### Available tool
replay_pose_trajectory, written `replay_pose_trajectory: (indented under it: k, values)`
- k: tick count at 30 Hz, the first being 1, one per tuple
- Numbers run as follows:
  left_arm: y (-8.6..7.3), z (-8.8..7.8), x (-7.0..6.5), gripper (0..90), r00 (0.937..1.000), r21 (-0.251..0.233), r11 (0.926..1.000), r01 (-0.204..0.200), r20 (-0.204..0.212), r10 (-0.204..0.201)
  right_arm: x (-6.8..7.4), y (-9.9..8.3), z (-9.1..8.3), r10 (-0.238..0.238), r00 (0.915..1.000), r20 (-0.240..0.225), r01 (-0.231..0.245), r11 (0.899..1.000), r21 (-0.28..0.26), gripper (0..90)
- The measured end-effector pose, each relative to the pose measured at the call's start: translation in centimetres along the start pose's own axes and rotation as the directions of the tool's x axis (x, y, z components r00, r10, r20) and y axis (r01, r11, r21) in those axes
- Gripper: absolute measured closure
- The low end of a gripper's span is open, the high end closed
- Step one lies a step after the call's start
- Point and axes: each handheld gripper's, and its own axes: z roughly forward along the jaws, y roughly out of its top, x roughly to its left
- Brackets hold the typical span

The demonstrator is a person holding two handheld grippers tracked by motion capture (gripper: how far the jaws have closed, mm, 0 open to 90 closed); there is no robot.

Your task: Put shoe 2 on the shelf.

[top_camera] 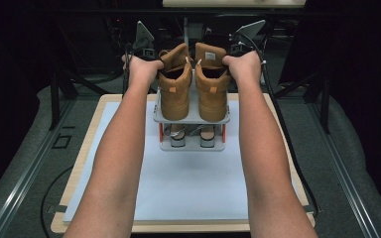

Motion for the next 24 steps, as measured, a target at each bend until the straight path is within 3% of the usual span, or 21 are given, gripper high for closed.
replay_pose_trajectory:
  k: [10, 24]
  values:
    - [0.28, 0.12, -0.47, 80.5, 0.9994, 0.016, 0.9994, -0.031, -0.013, 0.031, 0.43, 0.24, 0.02, -0.076, 0.9967, 0.027, 0.076, 0.997, 0.024, 81.1]
    - [0.55, -0.02, -0.98, 76.4, 0.9956, 0.037, 0.9958, -0.083, -0.039, 0.085, 0.48, 0.34, -0.12, -0.109, 0.9937, 0.023, 0.109, 0.994, 0.022, 76.0]
